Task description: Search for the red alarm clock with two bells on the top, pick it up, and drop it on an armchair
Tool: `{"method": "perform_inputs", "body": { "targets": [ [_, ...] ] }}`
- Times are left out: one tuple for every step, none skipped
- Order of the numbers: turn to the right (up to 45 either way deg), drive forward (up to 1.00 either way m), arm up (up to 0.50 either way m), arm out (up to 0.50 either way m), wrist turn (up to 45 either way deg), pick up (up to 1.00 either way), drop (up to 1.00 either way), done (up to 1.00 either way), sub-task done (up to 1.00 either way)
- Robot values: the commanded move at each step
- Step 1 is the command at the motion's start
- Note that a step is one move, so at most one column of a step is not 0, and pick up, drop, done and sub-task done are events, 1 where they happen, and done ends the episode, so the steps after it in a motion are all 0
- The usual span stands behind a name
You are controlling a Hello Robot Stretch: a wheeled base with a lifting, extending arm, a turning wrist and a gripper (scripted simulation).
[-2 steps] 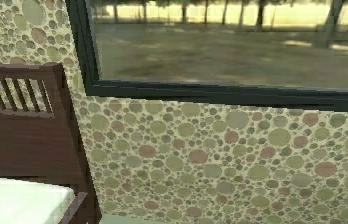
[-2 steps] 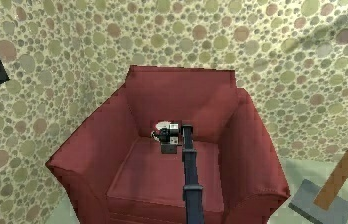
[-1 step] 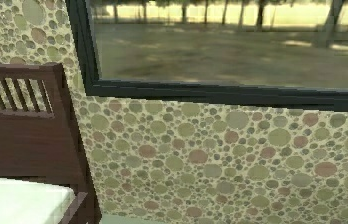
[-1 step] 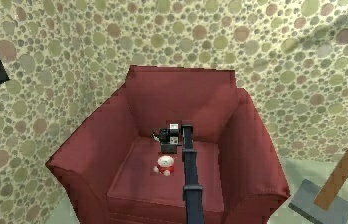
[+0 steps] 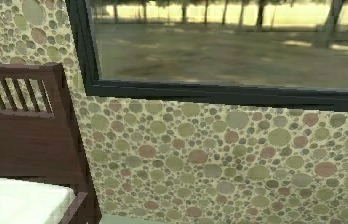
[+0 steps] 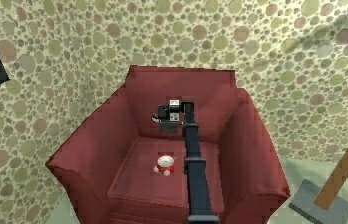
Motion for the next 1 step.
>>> {"method": "perform_inputs", "body": {
  "targets": [
    [0.0,0.00,0.00,-0.08,0.0,0.00,0.00,0.00,0.00]
  ]
}}
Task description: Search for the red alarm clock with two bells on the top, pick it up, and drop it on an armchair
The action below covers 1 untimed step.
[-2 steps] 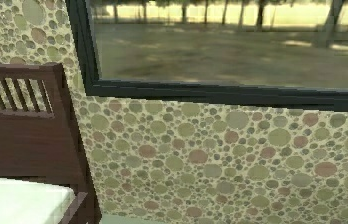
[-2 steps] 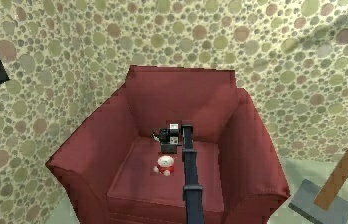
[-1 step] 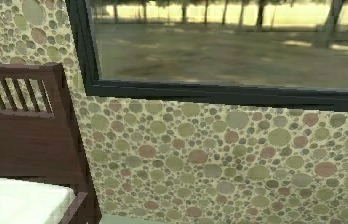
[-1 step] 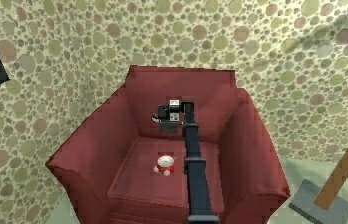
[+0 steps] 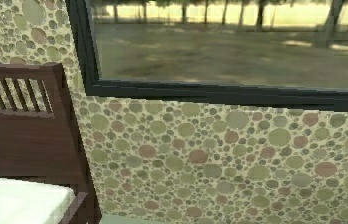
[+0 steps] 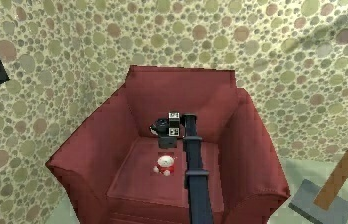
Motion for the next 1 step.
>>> {"method": "perform_inputs", "body": {
  "targets": [
    [0.0,0.00,0.00,0.00,0.0,0.00,0.00,1.00,0.00]
  ]
}}
